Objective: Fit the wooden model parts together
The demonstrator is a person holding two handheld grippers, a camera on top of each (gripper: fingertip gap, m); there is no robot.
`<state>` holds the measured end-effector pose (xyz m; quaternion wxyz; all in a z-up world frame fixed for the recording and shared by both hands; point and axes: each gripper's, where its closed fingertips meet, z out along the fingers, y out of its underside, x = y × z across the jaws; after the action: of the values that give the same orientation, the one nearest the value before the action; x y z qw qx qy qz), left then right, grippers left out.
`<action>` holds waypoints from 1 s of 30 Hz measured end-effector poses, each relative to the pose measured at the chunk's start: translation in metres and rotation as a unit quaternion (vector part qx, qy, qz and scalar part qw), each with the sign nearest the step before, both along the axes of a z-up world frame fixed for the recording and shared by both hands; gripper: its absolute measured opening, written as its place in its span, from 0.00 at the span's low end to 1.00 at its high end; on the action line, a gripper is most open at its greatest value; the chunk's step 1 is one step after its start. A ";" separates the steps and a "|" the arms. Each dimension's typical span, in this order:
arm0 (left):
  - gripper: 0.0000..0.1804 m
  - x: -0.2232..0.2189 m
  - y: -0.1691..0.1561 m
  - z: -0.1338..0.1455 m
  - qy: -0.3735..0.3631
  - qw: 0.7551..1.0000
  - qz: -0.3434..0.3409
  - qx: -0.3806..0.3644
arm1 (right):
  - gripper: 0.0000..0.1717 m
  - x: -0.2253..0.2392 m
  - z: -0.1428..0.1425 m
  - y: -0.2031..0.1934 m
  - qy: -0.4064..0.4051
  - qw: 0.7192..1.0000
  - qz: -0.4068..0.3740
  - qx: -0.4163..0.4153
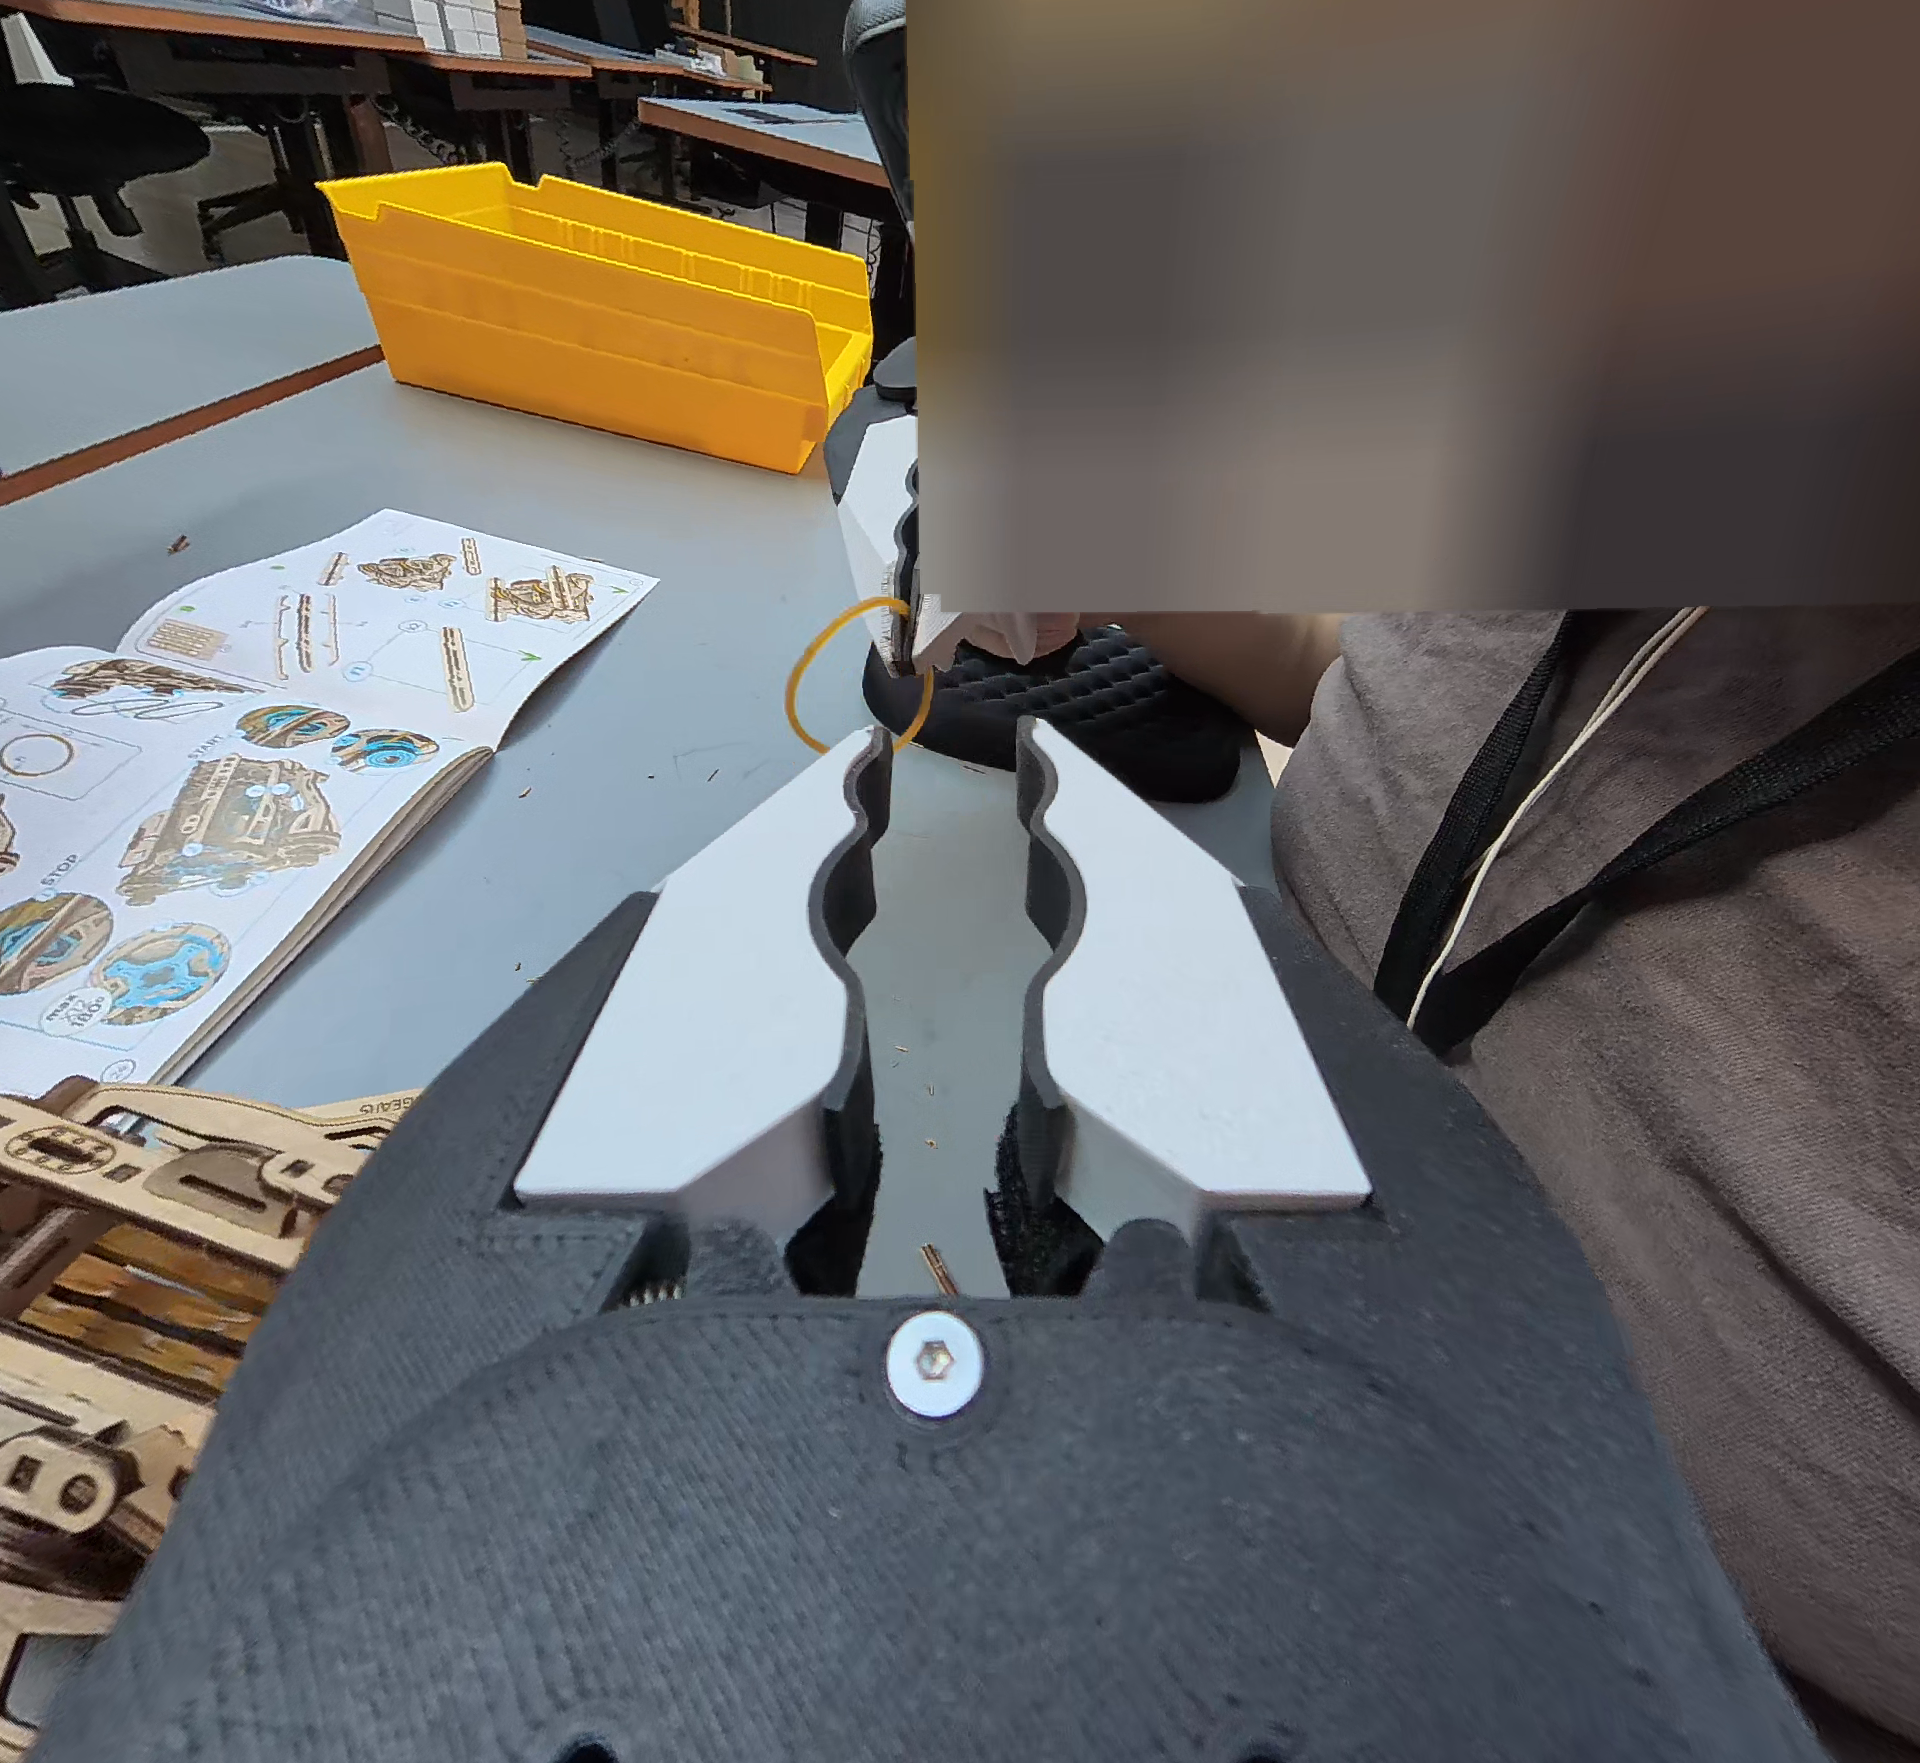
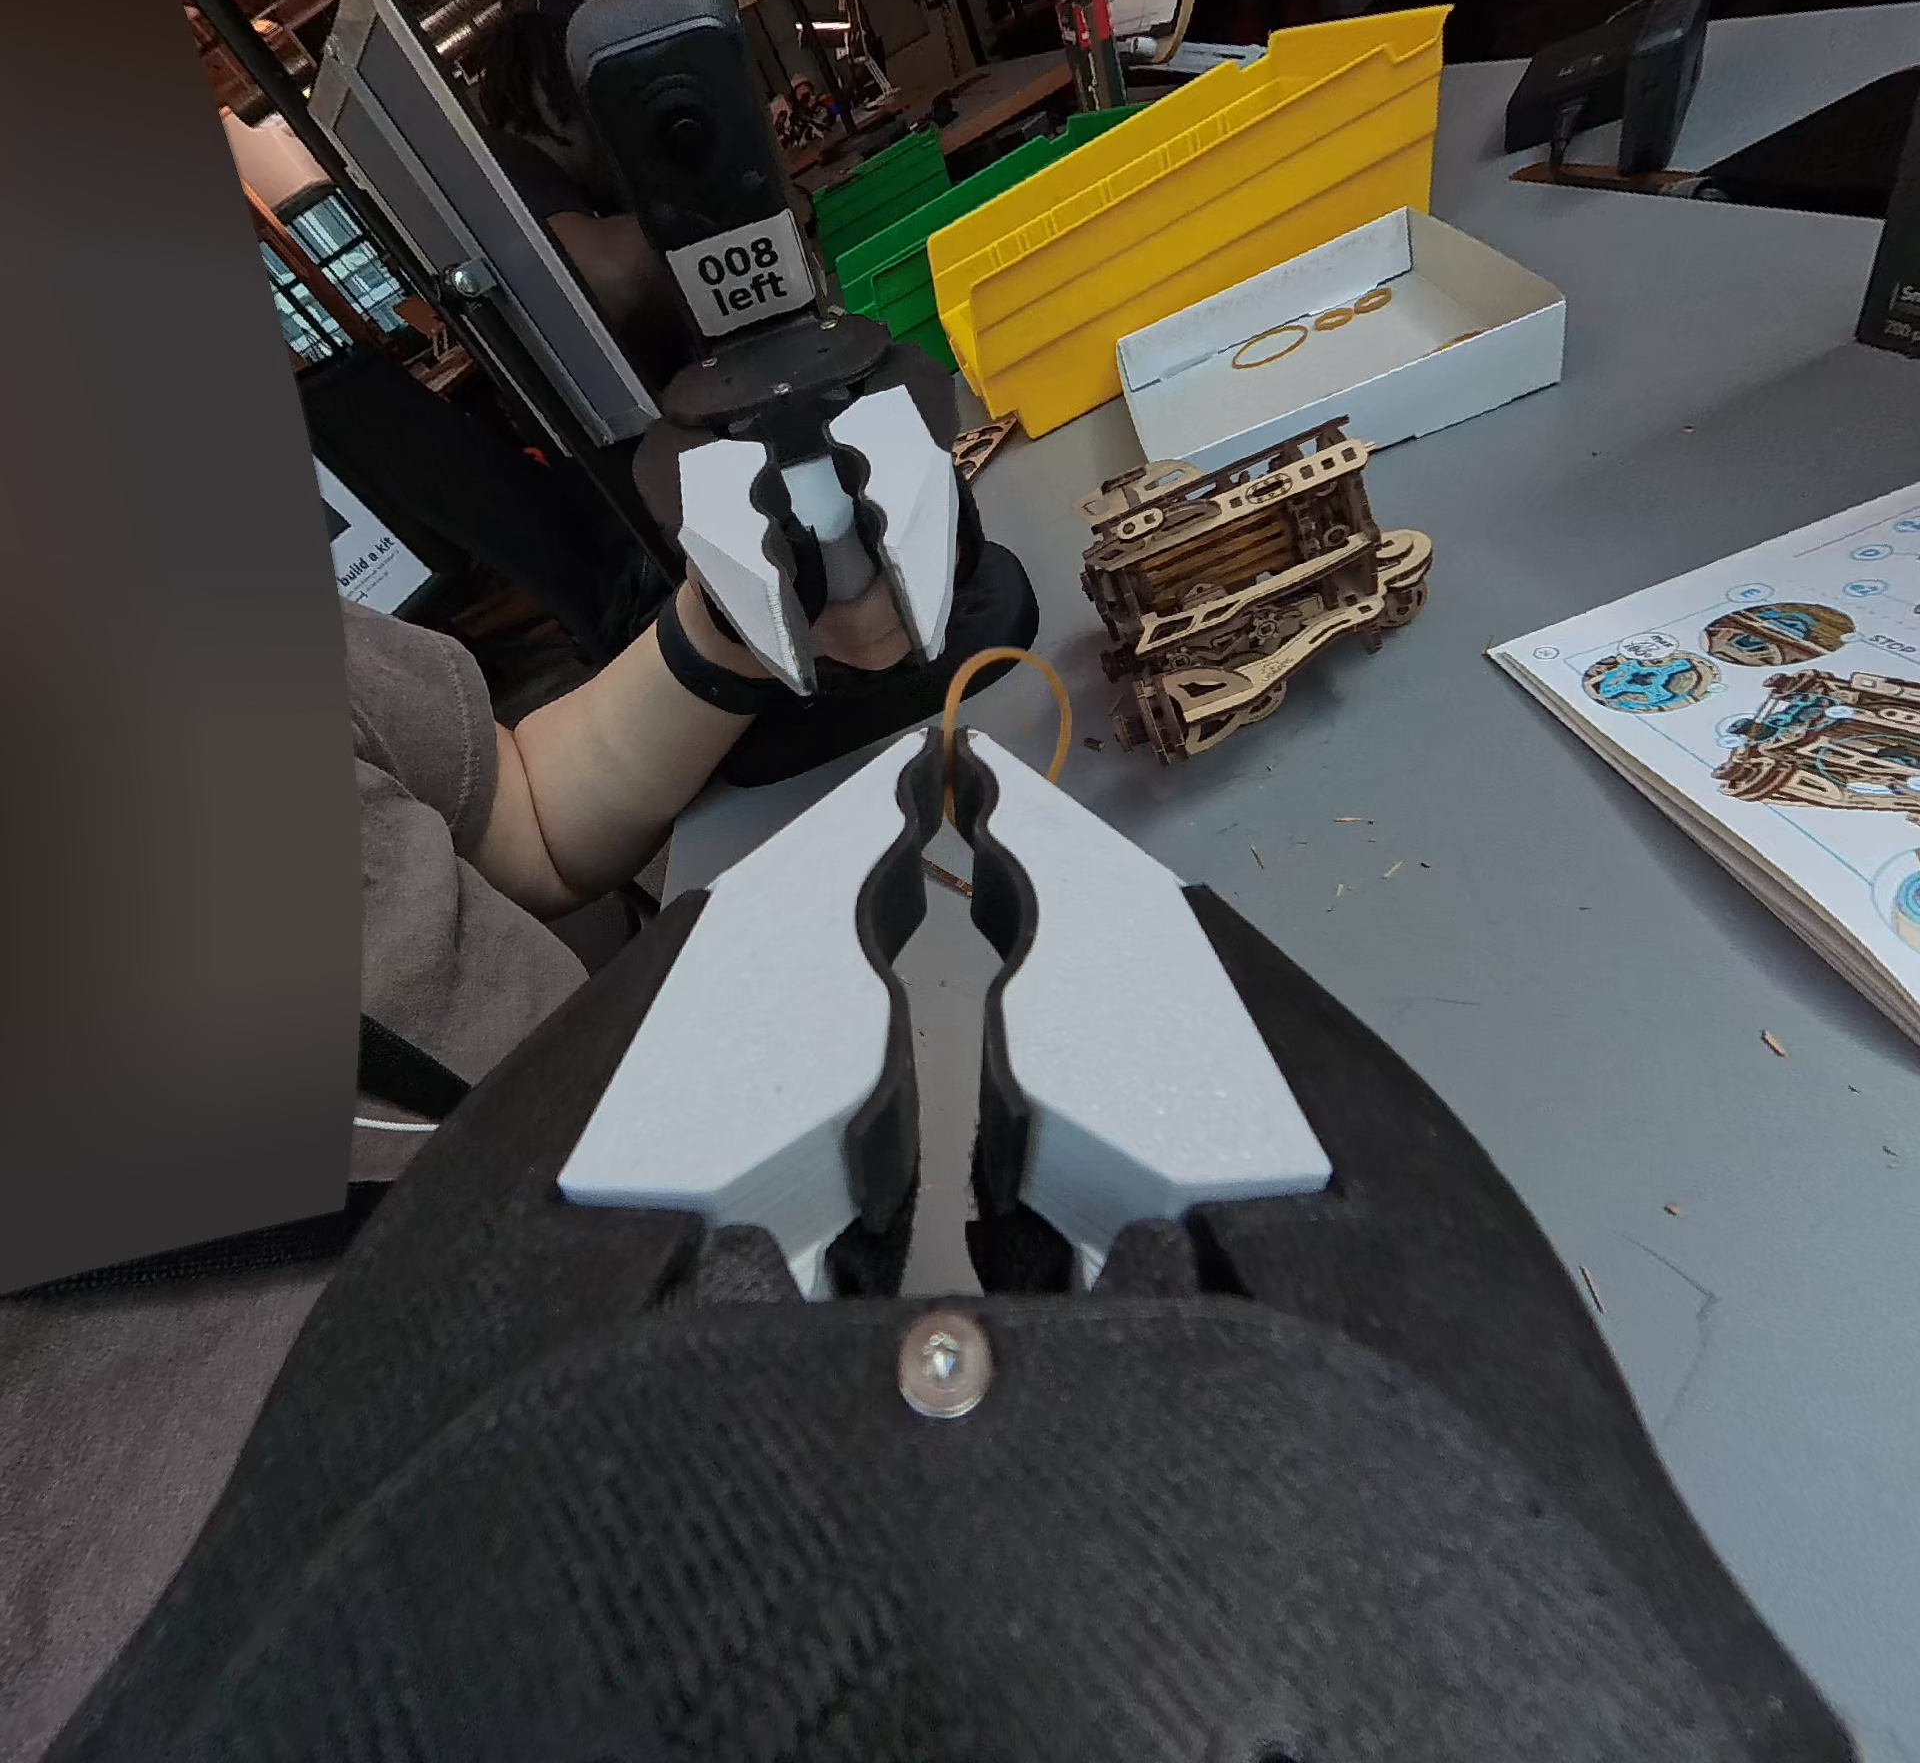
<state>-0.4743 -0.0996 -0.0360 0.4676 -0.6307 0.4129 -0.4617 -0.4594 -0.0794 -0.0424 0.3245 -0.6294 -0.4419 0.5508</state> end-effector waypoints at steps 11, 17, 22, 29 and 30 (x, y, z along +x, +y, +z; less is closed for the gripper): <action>0.25 0.007 0.005 -0.011 0.023 1.000 0.019 0.006 | 0.00 -0.004 -0.001 -0.007 0.003 1.000 0.016 -0.003; 0.10 0.018 -0.003 -0.021 0.034 0.999 -0.010 -0.005 | 0.00 -0.006 -0.002 -0.014 0.000 1.000 0.029 0.004; 0.00 0.018 -0.005 -0.019 0.033 0.999 -0.017 -0.001 | 0.00 -0.005 0.000 -0.012 0.003 1.000 0.026 0.002; 0.00 0.009 0.001 -0.010 0.011 1.000 0.005 -0.004 | 0.00 -0.003 -0.002 -0.007 -0.002 1.000 0.016 0.004; 0.00 0.008 0.002 -0.009 0.010 1.000 0.007 -0.004 | 0.00 -0.003 -0.002 -0.006 -0.002 1.000 0.014 0.001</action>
<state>-0.4659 -0.0977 -0.0452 0.4639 -0.6399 0.4117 -0.4537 -0.4628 -0.0854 -0.0448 0.3162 -0.6239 -0.4520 0.5536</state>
